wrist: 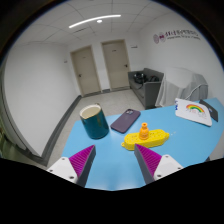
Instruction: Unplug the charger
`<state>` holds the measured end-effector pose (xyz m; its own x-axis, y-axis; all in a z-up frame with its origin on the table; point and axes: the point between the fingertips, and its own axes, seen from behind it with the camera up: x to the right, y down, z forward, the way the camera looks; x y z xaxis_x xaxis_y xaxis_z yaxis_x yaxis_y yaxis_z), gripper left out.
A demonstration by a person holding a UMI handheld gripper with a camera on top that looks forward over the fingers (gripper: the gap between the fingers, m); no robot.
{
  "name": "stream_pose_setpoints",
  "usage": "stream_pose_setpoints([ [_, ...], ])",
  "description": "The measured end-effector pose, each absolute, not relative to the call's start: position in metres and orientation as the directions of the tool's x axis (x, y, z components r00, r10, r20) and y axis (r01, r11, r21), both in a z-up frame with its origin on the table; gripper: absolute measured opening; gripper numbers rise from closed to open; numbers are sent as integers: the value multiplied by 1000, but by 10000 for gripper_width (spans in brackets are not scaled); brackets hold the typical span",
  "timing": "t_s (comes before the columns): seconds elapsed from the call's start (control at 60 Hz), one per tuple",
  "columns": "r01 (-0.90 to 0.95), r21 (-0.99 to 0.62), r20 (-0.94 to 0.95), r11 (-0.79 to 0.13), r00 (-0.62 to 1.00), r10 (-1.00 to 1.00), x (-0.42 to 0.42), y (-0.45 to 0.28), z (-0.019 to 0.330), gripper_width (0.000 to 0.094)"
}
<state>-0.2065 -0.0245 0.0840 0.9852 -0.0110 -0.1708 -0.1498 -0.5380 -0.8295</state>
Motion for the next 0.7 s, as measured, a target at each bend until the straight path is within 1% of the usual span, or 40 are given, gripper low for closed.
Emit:
stream_pose_setpoints([
  [0.15, -92, -828, -62, -554, 995, -73, -154, 11, 51, 808],
  [0.233, -71, -844, -36, -531, 996, -76, -139, 40, 42, 804],
  [0.333, -65, -861, -8, -504, 994, -113, -112, 65, 35, 785],
  [0.383, -76, -853, -20, -517, 993, -112, -107, 71, 25, 760],
  [0.4, -80, -850, -30, -521, 994, -103, -108, 72, 22, 731],
  [0.417, -82, -856, -41, -510, 995, -90, -110, 75, 25, 678],
  [0.5, -44, -879, -24, -474, 999, -48, -105, 82, 25, 212],
  [0.533, -52, -885, -38, -463, 998, -41, -106, 80, 25, 184],
  [0.567, -52, -885, -43, -463, 999, -31, -108, 81, 24, 120],
  [0.583, -46, -885, -40, -463, 999, -23, -108, 82, 24, 154],
  [0.6, -38, -884, -35, -467, 999, -15, -108, 82, 24, 68],
  [0.7, -31, -887, -37, -460, 999, 6, -108, 85, 27, 24],
])
